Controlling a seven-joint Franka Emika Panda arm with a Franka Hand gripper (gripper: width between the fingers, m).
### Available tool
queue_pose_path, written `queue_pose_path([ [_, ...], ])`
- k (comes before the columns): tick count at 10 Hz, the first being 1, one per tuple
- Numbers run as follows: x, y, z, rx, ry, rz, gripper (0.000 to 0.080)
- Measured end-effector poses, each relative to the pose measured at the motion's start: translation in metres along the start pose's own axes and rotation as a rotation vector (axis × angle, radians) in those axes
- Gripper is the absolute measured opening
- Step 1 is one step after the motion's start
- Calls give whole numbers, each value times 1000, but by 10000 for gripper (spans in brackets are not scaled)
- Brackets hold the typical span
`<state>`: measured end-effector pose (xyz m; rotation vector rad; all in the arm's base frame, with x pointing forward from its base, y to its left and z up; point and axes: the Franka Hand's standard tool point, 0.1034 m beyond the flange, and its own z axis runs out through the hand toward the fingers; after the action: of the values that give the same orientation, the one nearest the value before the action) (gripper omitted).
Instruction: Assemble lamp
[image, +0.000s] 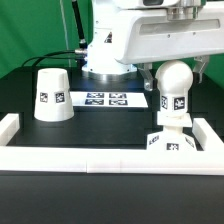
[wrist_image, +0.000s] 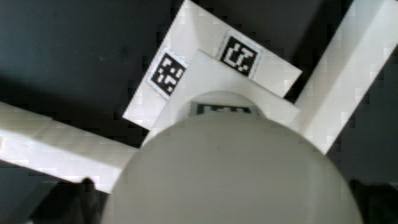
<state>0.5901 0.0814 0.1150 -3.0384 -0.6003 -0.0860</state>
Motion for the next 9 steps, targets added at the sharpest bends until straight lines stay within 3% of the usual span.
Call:
queue_pose_path([
  [1,0,-1,0,1,0,-1,698],
  [2,0,0,1,1,0,-1,580],
  [6,0,-1,1,1,0,23,579],
  [9,1,-3,2,9,2,259,579],
])
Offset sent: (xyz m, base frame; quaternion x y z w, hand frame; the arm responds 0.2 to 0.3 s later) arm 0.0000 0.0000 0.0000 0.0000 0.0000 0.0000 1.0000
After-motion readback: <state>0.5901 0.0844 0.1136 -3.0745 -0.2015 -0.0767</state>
